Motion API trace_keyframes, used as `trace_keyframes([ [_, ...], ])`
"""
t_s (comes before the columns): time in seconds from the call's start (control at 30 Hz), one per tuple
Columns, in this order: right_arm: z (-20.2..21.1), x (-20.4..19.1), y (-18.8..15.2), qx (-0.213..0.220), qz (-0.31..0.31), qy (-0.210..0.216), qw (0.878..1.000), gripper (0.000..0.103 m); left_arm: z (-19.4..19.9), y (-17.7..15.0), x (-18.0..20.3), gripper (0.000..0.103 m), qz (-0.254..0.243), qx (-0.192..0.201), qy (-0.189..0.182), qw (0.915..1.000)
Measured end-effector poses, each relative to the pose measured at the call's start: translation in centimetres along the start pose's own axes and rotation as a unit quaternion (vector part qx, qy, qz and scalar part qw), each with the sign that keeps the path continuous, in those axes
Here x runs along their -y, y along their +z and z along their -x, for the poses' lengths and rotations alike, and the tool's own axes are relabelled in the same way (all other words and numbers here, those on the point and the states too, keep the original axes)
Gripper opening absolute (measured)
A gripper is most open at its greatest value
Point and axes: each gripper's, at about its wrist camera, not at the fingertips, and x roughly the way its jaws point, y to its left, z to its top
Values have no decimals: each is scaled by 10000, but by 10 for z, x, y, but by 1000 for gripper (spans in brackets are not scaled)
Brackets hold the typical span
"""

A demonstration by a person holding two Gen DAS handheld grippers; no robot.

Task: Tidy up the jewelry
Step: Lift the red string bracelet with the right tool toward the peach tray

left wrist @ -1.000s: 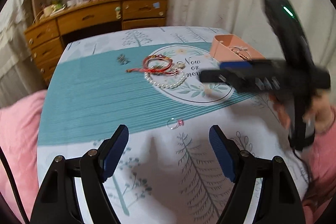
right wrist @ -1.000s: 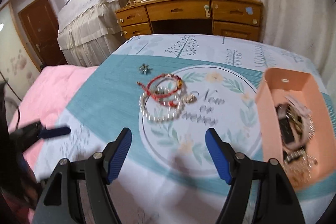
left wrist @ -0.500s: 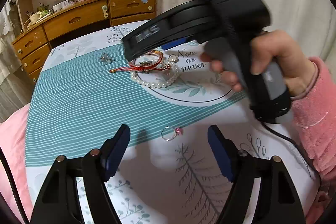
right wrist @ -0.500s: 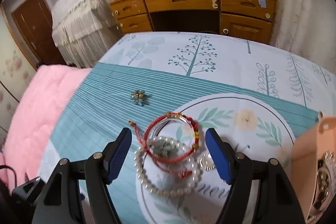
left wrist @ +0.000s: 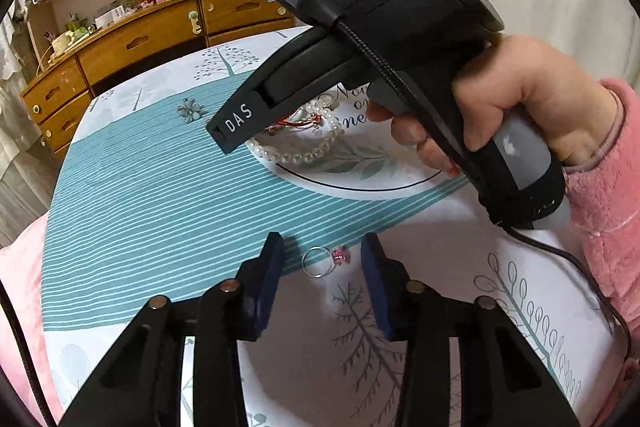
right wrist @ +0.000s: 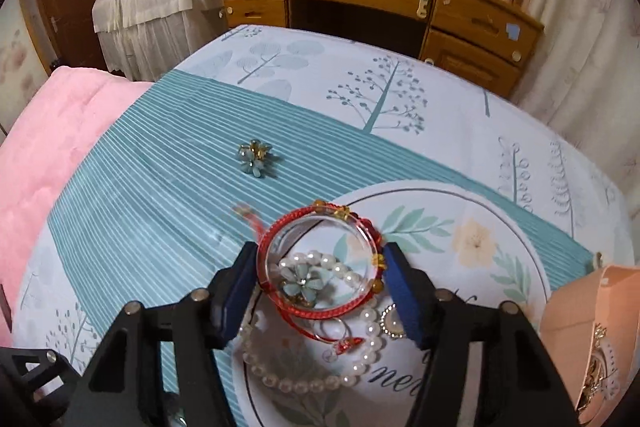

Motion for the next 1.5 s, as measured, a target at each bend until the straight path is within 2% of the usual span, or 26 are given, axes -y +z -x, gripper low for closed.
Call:
trace_keyframes([
  [0.03, 0, 1, 0, 15, -63, 4, 10000, 62, 0, 0, 0, 36, 6, 12, 2, 10000],
  [0.07, 1, 1, 0, 16, -56, -8, 10000, 62, 0, 0, 0, 31, 11, 15, -1, 10000],
  [0.1, 0, 1, 1, 15, -34, -22, 10000, 62, 1, -1, -1, 21, 20, 26, -8, 10000],
  [0.13, 1, 1, 0, 20, -34, -15, 10000, 62, 0, -1, -1, 19, 25, 30, -2, 10000],
  [0.3, 7, 10, 1, 42, -315, 390, 9987, 61, 0, 0, -1, 19, 32, 31, 10, 10000],
  [0.47, 28, 20, 0, 227, -514, 491, 9972, 62, 1, 0, 0, 18, 74, 29, 45, 10000],
  [0.5, 34, 23, -1, 258, -561, 527, 9967, 62, 2, 1, 0, 6, 84, 43, 47, 9999],
  [0.8, 99, 43, -8, 707, -863, 544, 9923, 62, 2, 6, -4, 4, 273, -75, 10, 9996],
  [1.1, 155, 54, -26, 1140, -896, 327, 9889, 62, 25, 16, -16, 4, 552, 165, -21, 9983],
  [1.5, 193, 83, -59, 1220, -1264, -2, 9845, 62, 54, 26, -40, 4, 1236, 289, -535, 9905],
])
